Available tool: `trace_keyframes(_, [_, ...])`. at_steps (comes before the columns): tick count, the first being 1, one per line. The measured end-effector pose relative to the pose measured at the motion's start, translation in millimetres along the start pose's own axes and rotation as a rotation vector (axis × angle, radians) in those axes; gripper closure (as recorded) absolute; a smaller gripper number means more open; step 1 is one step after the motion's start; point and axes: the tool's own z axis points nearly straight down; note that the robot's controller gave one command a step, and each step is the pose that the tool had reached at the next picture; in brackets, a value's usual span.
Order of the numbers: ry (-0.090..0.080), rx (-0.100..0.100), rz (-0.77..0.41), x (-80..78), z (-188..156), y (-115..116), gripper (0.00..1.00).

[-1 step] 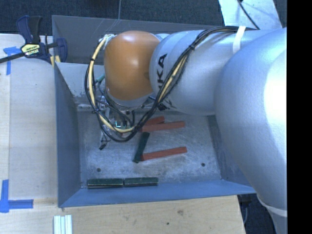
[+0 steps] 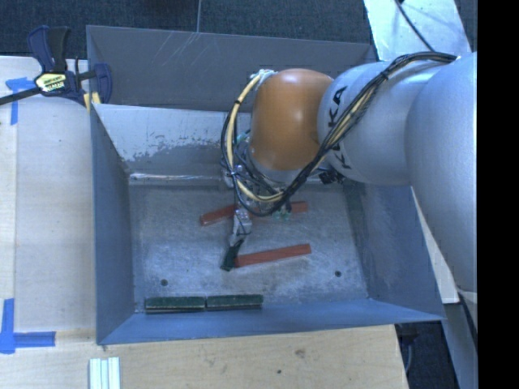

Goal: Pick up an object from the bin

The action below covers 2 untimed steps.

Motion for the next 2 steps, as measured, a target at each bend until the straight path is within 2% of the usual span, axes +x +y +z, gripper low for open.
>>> trace_keyframes(1, [-0.003,-0.005,-0.005,-0.3,-2.5,6.2,1.0])
trace_keyframes(2, [-0.003,-0.005,-0.005,-0.3,-2.5,6.1,0.0])
